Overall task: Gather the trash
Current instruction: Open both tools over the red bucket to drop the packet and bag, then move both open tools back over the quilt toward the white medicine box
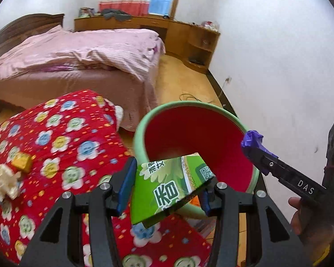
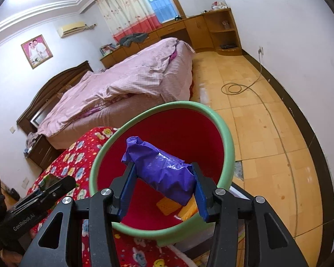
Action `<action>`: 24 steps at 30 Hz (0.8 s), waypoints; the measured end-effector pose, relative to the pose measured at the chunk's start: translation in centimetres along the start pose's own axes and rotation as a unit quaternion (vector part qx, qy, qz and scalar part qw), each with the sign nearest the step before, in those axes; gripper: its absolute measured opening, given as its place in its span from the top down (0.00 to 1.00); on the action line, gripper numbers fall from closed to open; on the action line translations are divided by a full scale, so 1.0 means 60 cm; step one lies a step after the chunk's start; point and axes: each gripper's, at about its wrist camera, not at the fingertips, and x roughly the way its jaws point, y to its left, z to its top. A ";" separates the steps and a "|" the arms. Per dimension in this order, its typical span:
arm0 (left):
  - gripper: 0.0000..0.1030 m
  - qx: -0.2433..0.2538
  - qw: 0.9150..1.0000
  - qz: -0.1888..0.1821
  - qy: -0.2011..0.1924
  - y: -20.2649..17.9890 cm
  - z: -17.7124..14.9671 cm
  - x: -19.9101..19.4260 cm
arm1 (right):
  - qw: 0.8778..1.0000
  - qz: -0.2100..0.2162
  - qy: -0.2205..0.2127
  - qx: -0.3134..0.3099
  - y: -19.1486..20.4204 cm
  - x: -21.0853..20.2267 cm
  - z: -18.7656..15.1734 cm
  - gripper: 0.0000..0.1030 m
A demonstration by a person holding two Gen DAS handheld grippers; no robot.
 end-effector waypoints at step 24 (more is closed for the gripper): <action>0.38 -0.012 1.000 0.004 -0.007 0.015 -0.001 -0.007 | 1.000 0.014 0.006 0.012 0.003 0.012 0.008 0.44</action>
